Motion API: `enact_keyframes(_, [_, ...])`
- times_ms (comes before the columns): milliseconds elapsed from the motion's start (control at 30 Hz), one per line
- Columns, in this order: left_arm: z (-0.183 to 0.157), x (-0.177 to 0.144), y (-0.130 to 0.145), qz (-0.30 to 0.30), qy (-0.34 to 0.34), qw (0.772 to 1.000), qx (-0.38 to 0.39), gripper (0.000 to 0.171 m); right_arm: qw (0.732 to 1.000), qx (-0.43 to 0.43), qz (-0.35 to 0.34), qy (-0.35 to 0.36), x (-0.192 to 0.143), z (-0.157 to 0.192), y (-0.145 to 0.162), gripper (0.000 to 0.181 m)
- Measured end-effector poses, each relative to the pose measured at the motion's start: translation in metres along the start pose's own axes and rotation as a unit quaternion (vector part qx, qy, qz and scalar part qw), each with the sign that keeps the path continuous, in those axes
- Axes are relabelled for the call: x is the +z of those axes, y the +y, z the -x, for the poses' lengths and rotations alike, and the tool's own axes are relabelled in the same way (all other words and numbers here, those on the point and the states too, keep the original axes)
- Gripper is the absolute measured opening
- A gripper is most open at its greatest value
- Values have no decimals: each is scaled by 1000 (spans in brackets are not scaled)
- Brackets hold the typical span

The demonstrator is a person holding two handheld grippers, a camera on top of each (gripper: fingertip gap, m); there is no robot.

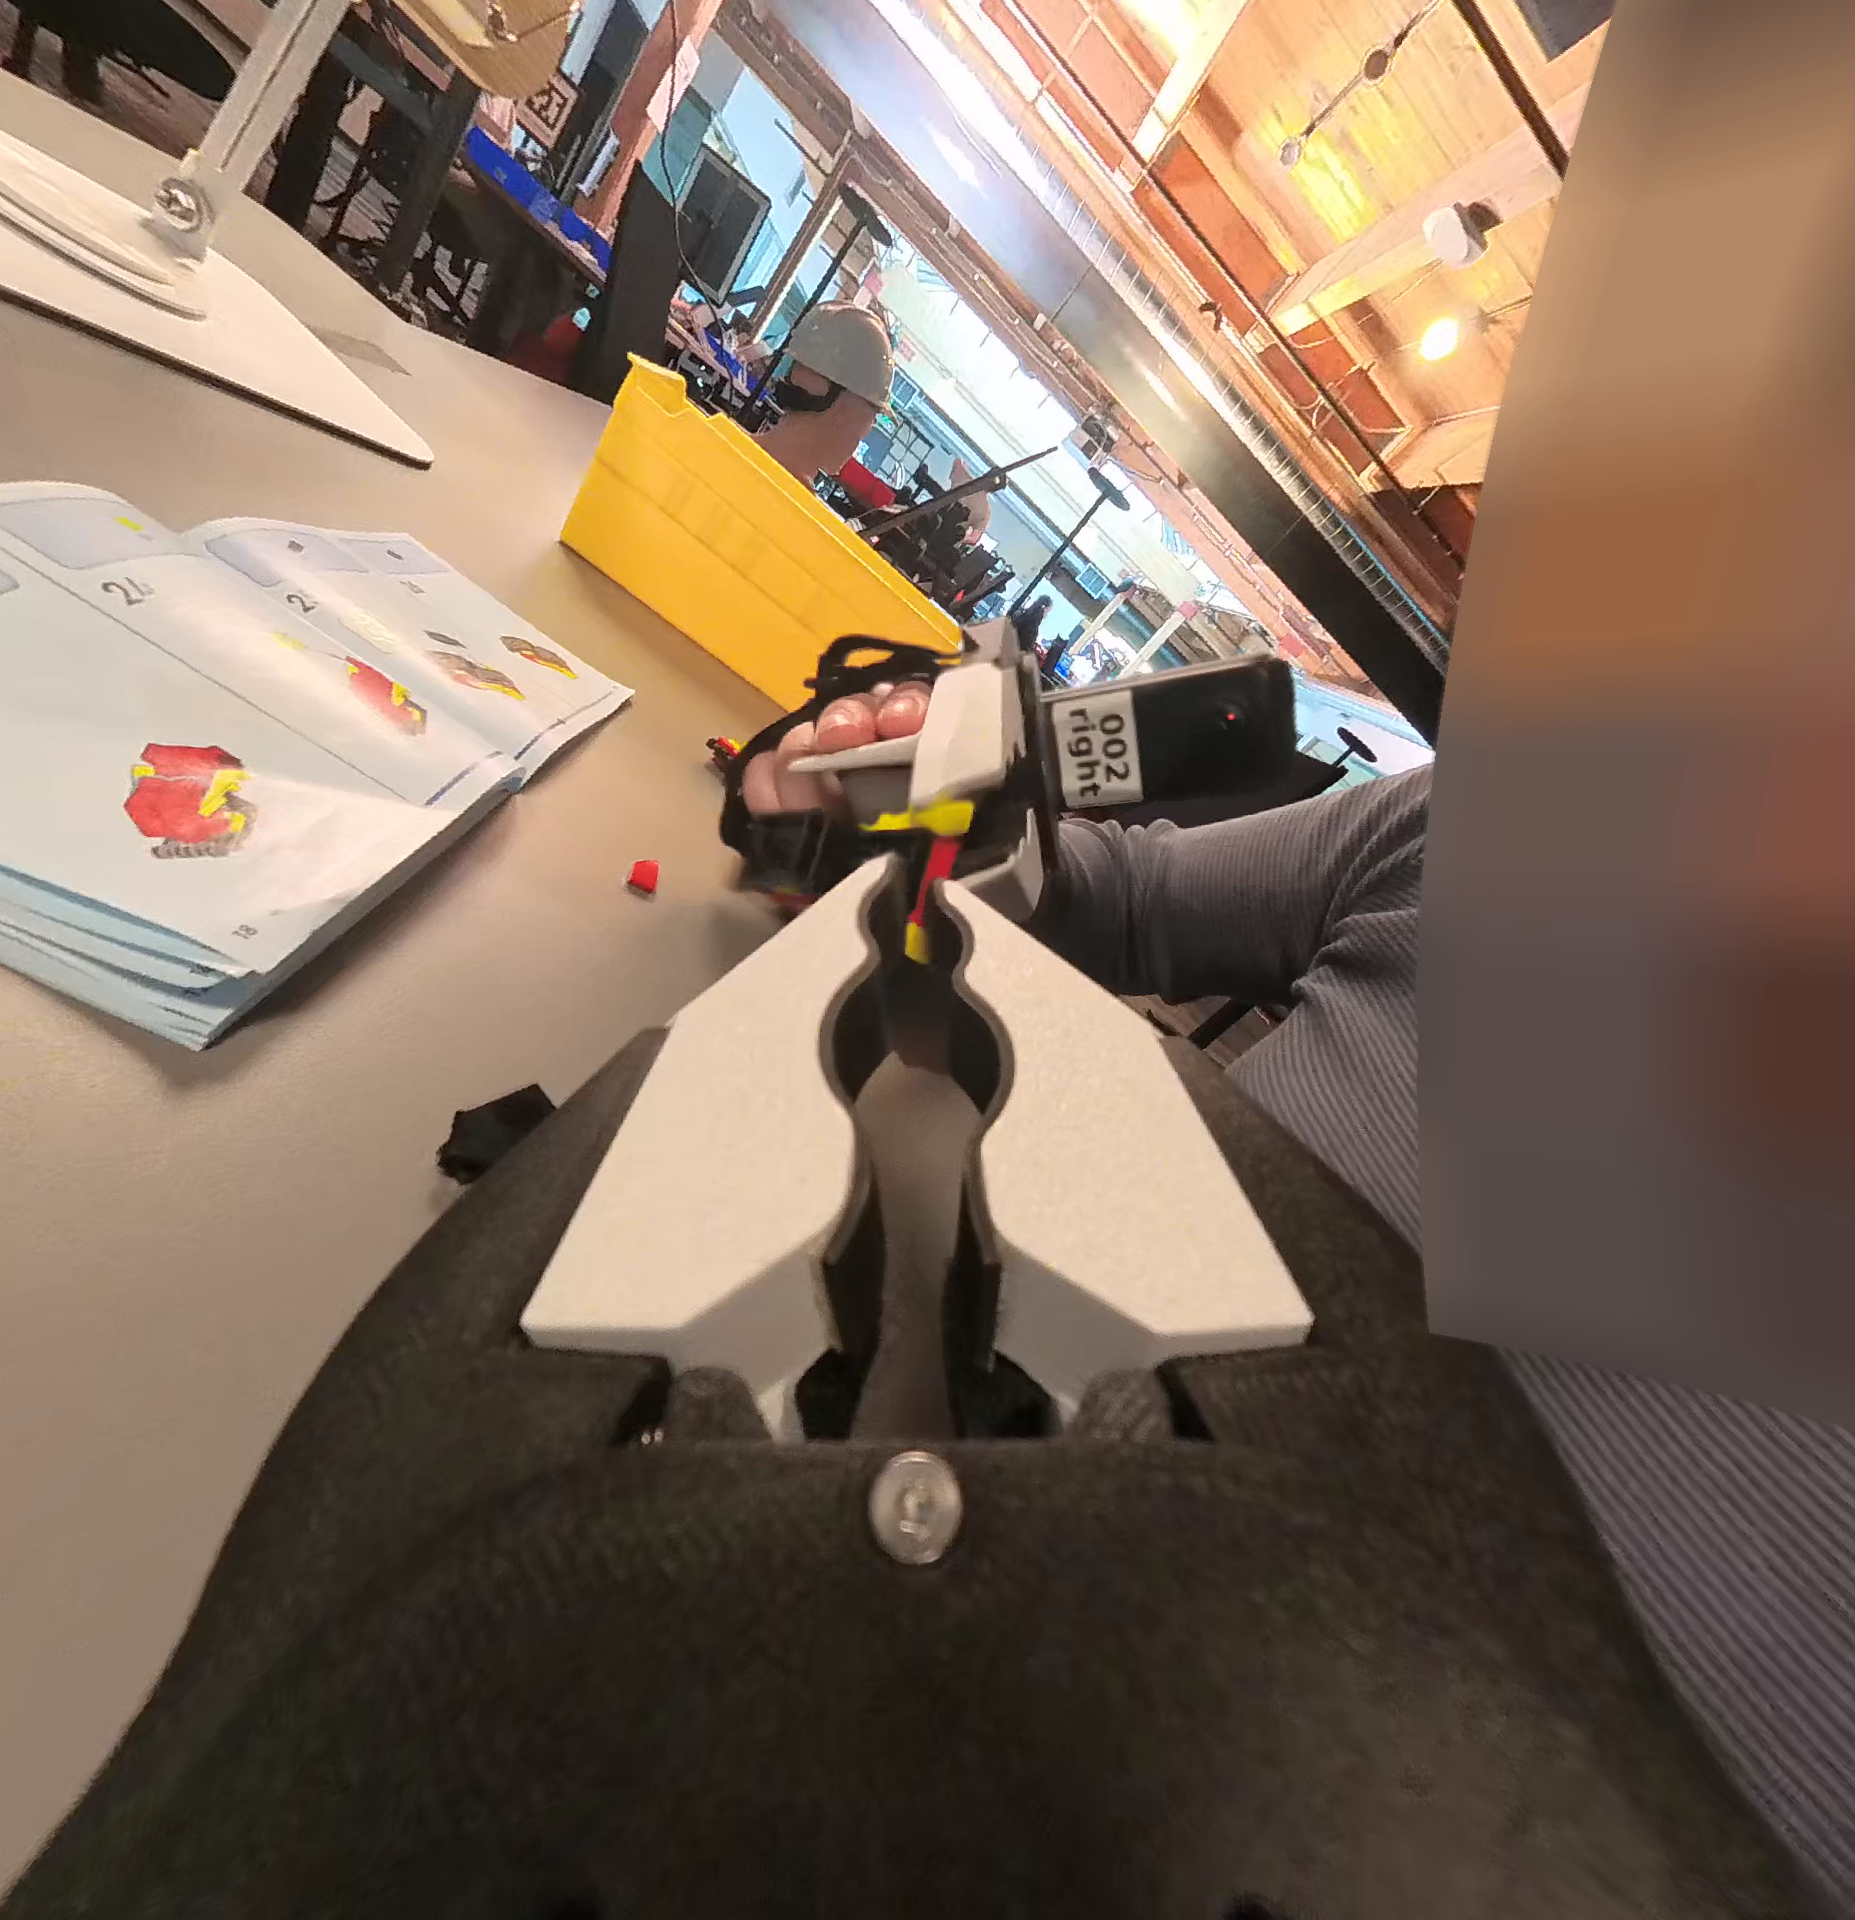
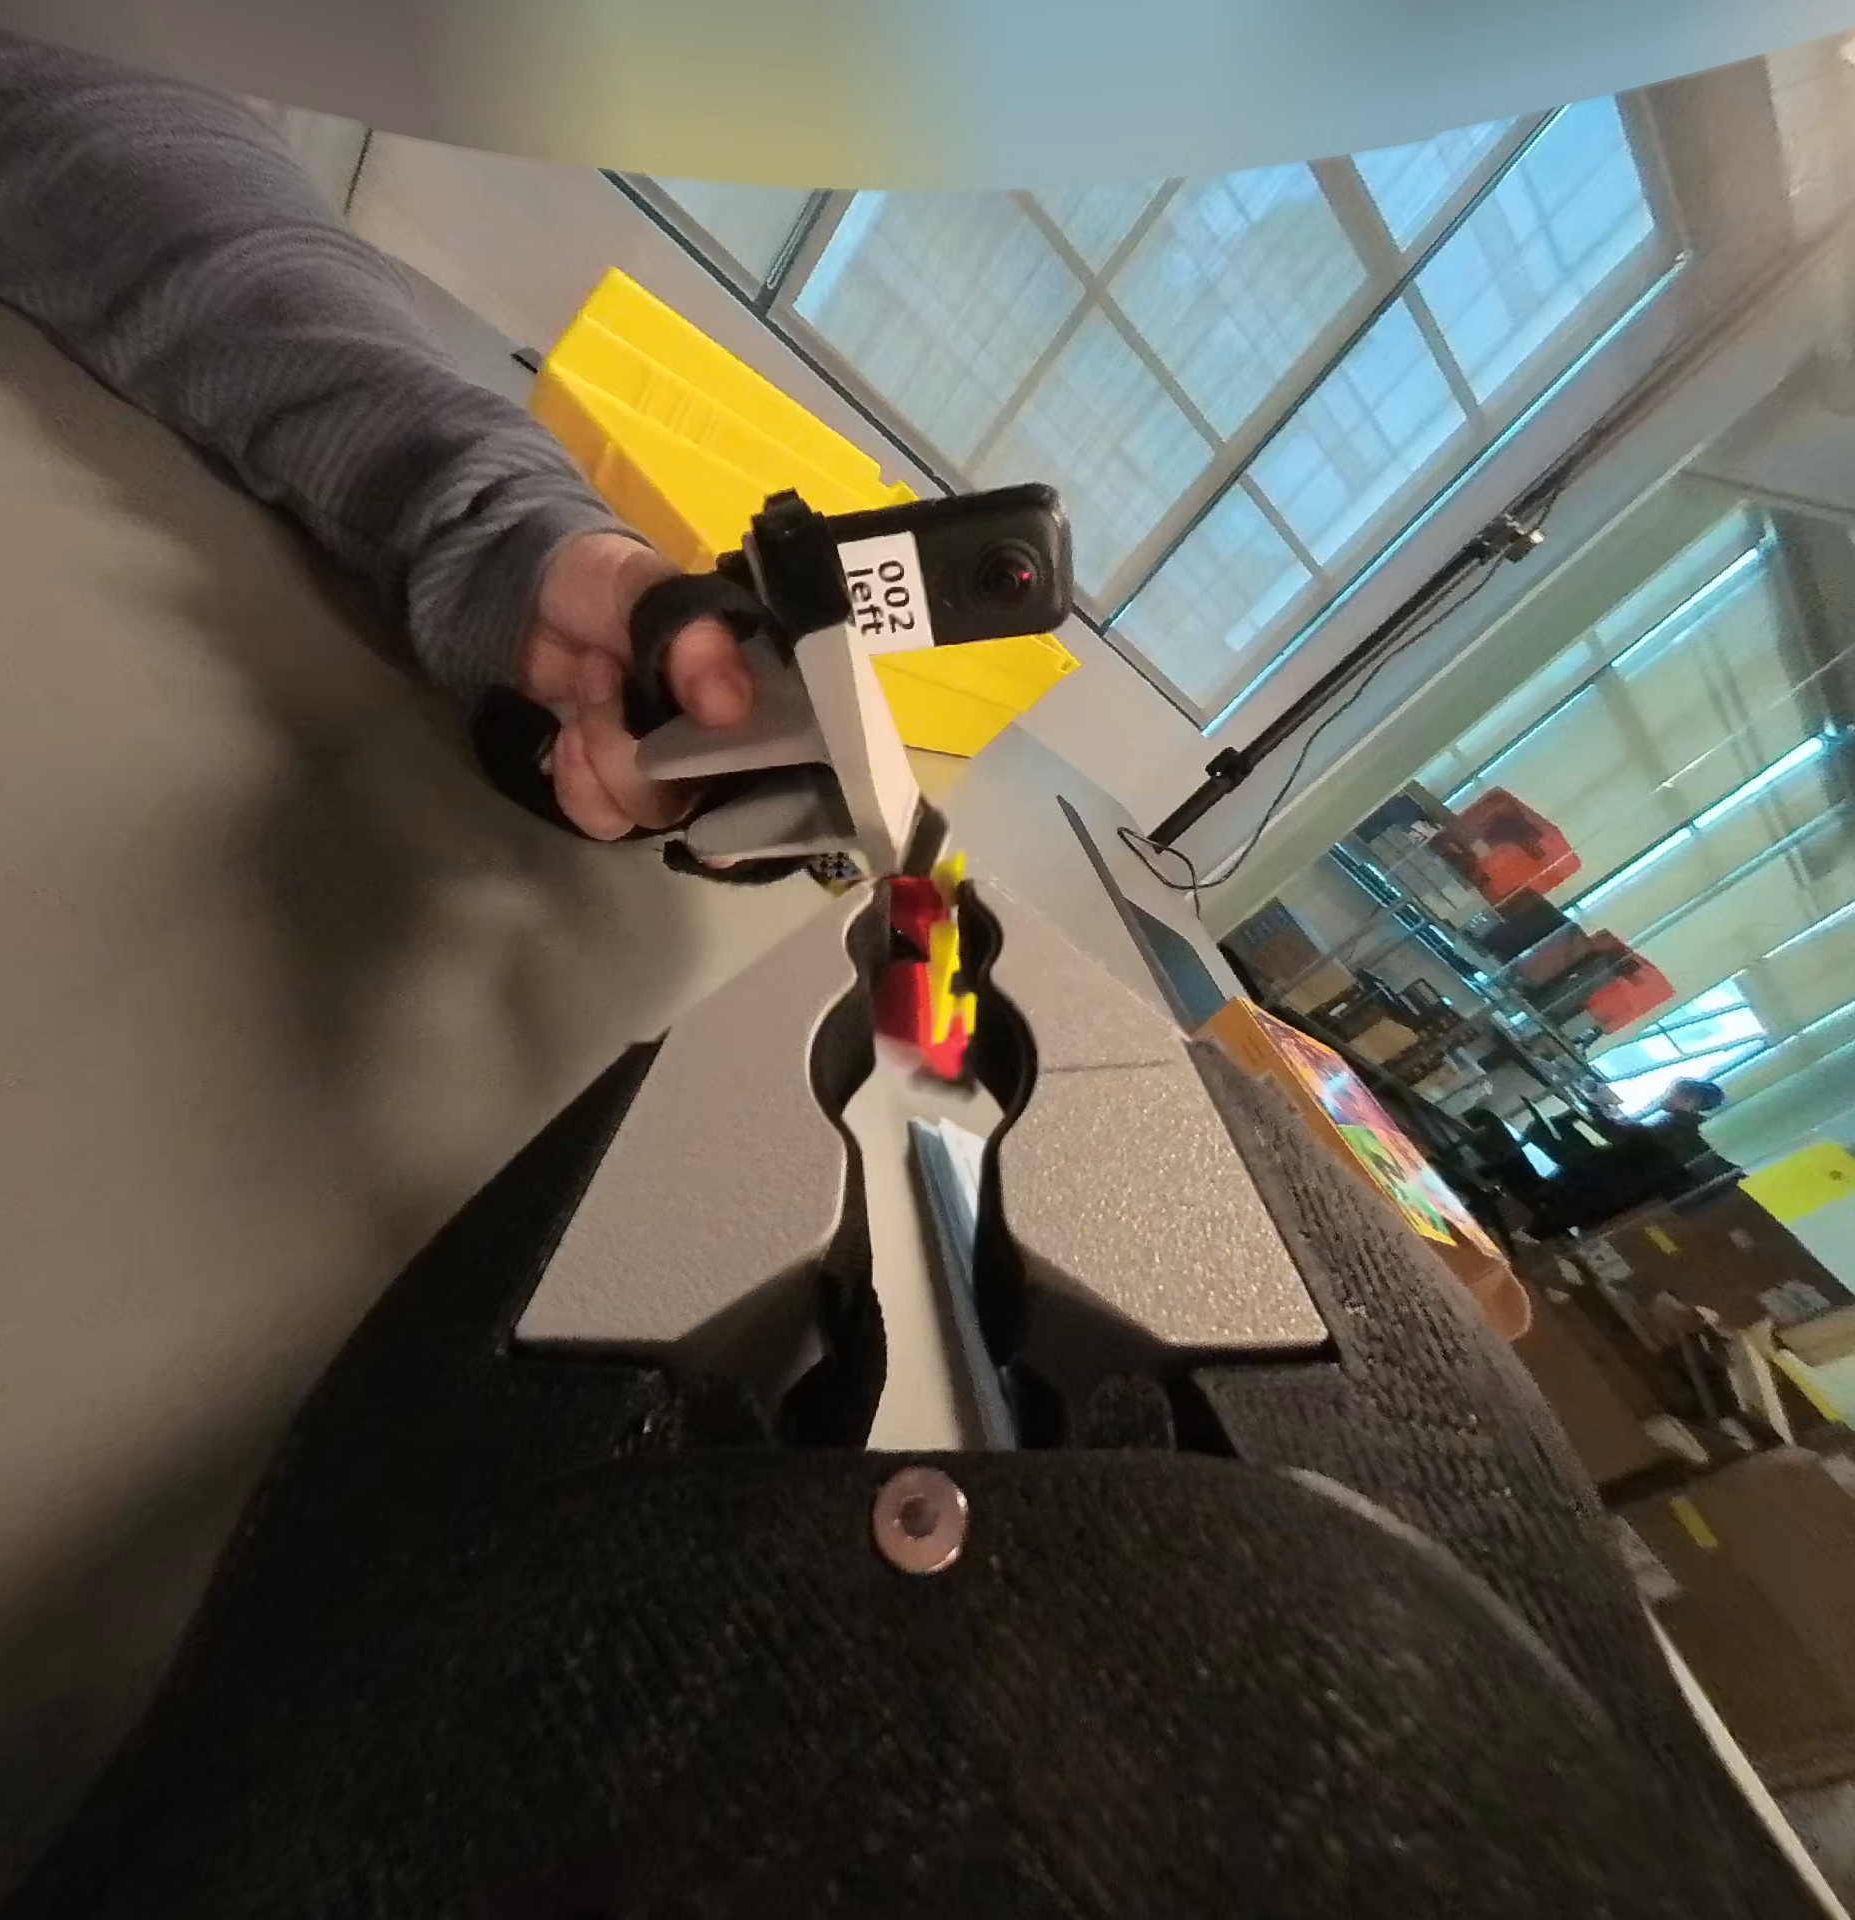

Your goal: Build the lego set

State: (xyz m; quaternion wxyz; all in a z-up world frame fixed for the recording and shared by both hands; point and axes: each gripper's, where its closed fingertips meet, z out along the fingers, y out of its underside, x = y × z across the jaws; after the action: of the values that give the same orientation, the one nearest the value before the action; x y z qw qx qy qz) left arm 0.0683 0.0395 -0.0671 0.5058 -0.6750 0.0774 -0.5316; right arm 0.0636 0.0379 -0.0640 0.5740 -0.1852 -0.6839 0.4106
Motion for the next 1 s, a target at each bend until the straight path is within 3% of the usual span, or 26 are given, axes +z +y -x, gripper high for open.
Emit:
enact_keyframes(433, [0, -2, -5, -22, -18, 999, 32, 0, 1000, 12, 18, -3, 0, 0, 8, 4])
enact_keyframes(600, [-1, -3, -6, -11, -67, 986, 149, 2, 999, 30, 18, -1, 1, -2, 9, 4])
enact_keyframes(833, [6, -4, -2, 31, -199, 901, 384, 33, 997, 73, 11, 15, -2, -13, 12, 4])
enact_keyframes(1000, [20, -2, 7, 97, -290, 788, 535, 39, 997, 77, -6, -14, -1, -4, 6, 4])
